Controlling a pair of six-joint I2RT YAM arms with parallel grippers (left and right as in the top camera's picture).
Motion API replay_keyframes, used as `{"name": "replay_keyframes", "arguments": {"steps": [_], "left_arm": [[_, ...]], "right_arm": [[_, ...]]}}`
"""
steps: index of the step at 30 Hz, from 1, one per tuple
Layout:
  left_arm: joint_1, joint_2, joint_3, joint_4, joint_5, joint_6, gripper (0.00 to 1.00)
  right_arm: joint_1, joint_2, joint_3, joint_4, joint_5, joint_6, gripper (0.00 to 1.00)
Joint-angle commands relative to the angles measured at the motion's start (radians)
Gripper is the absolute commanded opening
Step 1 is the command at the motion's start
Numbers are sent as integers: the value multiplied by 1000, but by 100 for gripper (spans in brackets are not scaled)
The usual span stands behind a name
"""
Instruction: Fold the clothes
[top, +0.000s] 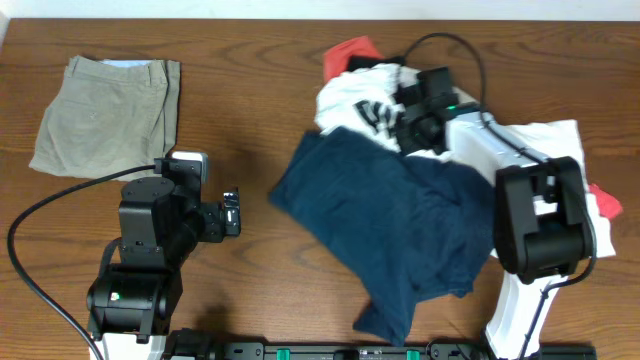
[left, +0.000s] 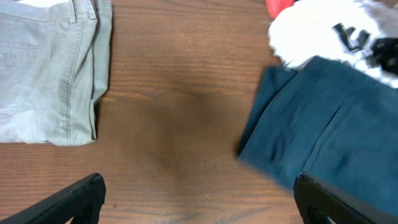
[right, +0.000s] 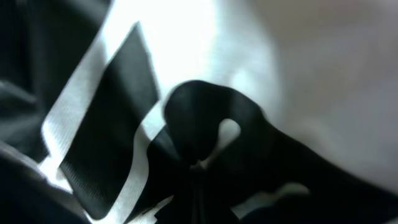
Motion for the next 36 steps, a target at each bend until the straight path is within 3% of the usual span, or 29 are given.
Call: {"name": "replay_keyframes", "arguments": {"steps": [1, 7, 13, 16, 19, 22, 28, 36], "left_arm": [[4, 0, 18, -11, 6, -2, 98], [4, 0, 18, -20, 6, -2, 98], [4, 0, 18, -19, 6, -2, 98], [4, 0, 18, -19, 6, -2, 98], [4, 0, 18, -19, 6, -2, 98], [4, 0, 18, -19, 6, -2, 98], [4, 0, 18, -29, 6, -2, 98], [4, 0, 18, -41, 6, -2, 98]], "right_arm": [[-203, 71, -36, -66, 388, 113, 1], [-457, 42, 47, -247, 390, 247, 1], [-541, -43, 156, -341, 257, 232, 11], [-525, -120, 188, -366, 143, 182, 21], [-493, -192, 189, -412, -10, 101, 39], [-462, -212, 188, -485, 4, 76, 50], [-451, -182, 130, -504, 155, 77, 50], [-465, -118, 0, -375, 130, 69, 53]]}}
